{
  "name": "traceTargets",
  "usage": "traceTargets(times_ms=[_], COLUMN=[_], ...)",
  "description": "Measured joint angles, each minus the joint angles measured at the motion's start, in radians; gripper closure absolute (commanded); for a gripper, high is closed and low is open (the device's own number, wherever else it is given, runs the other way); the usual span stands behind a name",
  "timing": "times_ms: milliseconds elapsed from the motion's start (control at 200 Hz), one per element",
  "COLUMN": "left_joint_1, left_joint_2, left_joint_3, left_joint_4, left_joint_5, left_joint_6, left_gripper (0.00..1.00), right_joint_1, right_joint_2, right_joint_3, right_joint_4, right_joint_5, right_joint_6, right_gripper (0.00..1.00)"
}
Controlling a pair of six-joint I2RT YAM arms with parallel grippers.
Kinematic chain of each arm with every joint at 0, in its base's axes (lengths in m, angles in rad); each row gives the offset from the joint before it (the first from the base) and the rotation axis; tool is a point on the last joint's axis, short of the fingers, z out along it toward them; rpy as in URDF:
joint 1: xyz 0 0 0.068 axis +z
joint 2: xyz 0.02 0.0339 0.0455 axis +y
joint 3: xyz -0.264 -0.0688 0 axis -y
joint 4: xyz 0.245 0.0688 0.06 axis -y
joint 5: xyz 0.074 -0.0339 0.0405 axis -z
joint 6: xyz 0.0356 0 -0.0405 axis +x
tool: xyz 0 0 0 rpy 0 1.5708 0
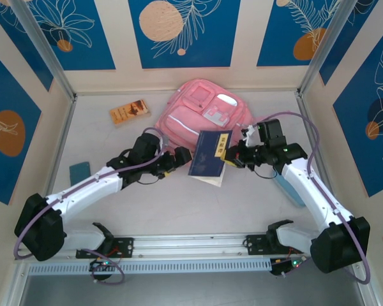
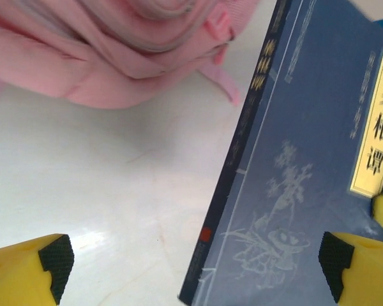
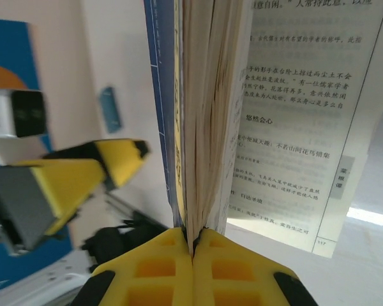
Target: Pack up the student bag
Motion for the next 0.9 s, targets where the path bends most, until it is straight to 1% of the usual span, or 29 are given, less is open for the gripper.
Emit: traceTargets(times_ms=[125,205,360,560,645,660,675,705,710,715,720,725,730,735,765,790,830,835,850,895], left_joint_1=[0.002,0.002,0.004,0.006,0.009,0.009,0.01,0.011,0.011,0.011,0.012,0.012,0.013,0.013,0.013,0.013,0.013,0.013,0.014,0.015], left_joint_2=[0.018,0.046,0.095,0.117,0.117,0.117,0.117,0.117,0.117,0.117,0.117,0.117,0.117,0.117,0.117,0.117,0.117,0.117,0.117,0.116], left_joint_3=[-0.014,-0.014,-0.011,0.036,0.05,0.051,0.053,0.056,0.057,0.057,0.058,0.058,0.058,0.058,0.062,0.064,0.066,0.067,0.068,0.072], left_joint_4=[0.114,0.202,0.333,0.367,0.378,0.38,0.38,0.382,0.38,0.38,0.381,0.381,0.382,0.382,0.379,0.378,0.378,0.377,0.375,0.367], left_joint_5=[0.044,0.064,0.088,0.094,0.094,0.095,0.094,0.094,0.095,0.095,0.096,0.097,0.097,0.097,0.096,0.096,0.097,0.097,0.097,0.1], left_joint_6=[-0.048,-0.087,-0.142,-0.154,-0.156,-0.151,-0.158,-0.156,-0.155,-0.154,-0.153,-0.152,-0.148,-0.148,-0.147,-0.147,-0.148,-0.148,-0.146,-0.143], left_gripper=[0.01,0.06,0.34,0.64,0.81,0.84,0.89,0.99,1.0,1.0,1.0,1.0,1.0,1.0,1.0,1.0,1.0,1.0,1.0,1.0], right_joint_1=[-0.029,-0.035,-0.036,-0.057,-0.07,-0.072,-0.074,-0.078,-0.079,-0.079,-0.08,-0.08,-0.081,-0.081,-0.085,-0.089,-0.098,-0.1,-0.105,-0.121], right_joint_2=[0.004,0.015,0.052,0.075,0.078,0.079,0.079,0.08,0.081,0.081,0.081,0.081,0.082,0.082,0.081,0.081,0.079,0.078,0.076,0.071], right_joint_3=[0.0,0.0,0.0,-0.005,-0.011,-0.012,-0.013,-0.015,-0.015,-0.015,-0.016,-0.016,-0.017,-0.017,-0.021,-0.024,-0.033,-0.035,-0.042,-0.061], right_joint_4=[0.119,0.192,0.293,0.356,0.363,0.363,0.362,0.36,0.359,0.359,0.359,0.358,0.357,0.357,0.352,0.351,0.352,0.353,0.357,0.367], right_joint_5=[-0.096,-0.14,-0.18,-0.193,-0.195,-0.196,-0.195,-0.195,-0.194,-0.195,-0.195,-0.194,-0.194,-0.193,-0.19,-0.183,-0.172,-0.171,-0.167,-0.161], right_joint_6=[0.08,0.135,0.214,0.27,0.277,0.277,0.277,0.277,0.277,0.276,0.274,0.273,0.274,0.275,0.27,0.267,0.261,0.261,0.26,0.259], right_gripper=[1.0,1.0,1.0,1.0,1.0,0.97,0.91,0.73,0.68,0.65,0.65,0.62,0.57,0.57,0.43,0.33,0.2,0.2,0.16,0.1])
